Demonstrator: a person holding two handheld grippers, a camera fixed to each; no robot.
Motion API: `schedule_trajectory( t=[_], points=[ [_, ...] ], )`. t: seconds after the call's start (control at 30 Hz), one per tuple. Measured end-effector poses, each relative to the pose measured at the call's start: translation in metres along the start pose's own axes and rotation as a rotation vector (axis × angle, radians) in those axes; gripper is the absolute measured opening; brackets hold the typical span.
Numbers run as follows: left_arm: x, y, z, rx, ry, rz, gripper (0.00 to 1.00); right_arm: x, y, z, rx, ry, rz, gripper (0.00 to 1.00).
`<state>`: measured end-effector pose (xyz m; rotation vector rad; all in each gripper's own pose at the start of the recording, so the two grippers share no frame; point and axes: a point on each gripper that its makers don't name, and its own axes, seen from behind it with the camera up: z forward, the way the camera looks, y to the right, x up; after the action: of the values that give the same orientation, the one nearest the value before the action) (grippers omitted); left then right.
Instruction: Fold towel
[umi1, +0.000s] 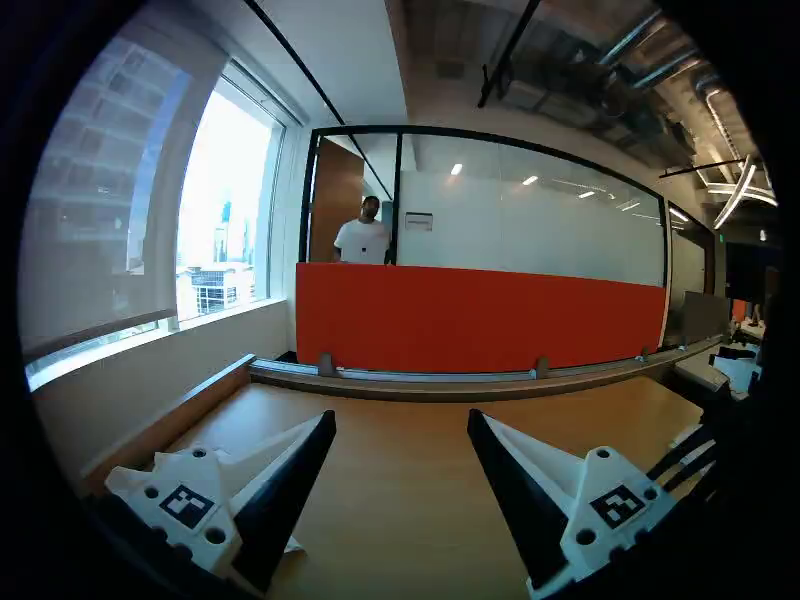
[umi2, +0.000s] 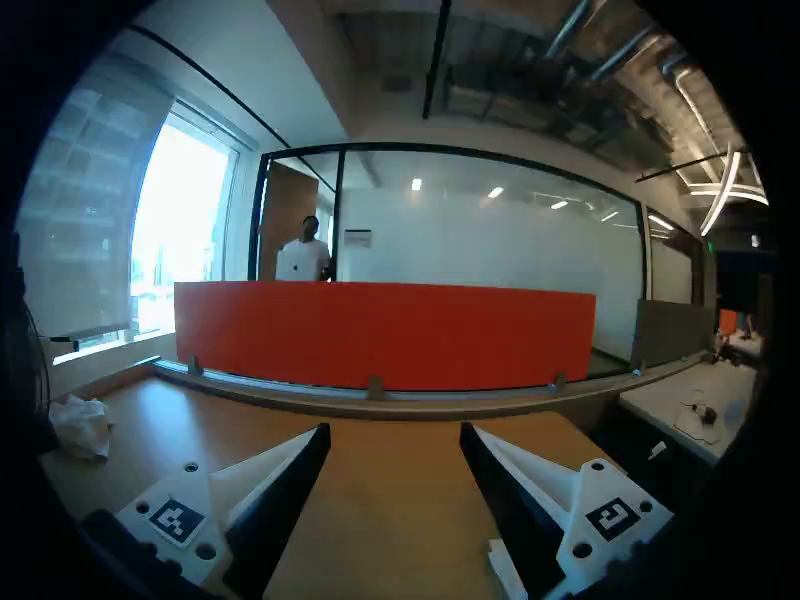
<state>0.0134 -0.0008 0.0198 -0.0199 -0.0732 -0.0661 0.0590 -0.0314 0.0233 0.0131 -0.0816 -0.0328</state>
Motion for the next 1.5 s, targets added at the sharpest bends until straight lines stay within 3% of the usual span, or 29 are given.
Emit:
schedule_trajectory(
  t=[0.77, 1.5],
  points=[
    [-0.067, -0.007, 0.007, -0.009, 0.018, 0.028, 0.98, -0.033, -0.018, -0.009, -0.006, 0.004, -0.018, 1.0],
    [-0.109, -0.011, 0.002, 0.024, 0.052, 0.051, 0.98, -0.046, -0.018, -0.022, 0.007, -0.026, 0.004, 1.0]
  ],
)
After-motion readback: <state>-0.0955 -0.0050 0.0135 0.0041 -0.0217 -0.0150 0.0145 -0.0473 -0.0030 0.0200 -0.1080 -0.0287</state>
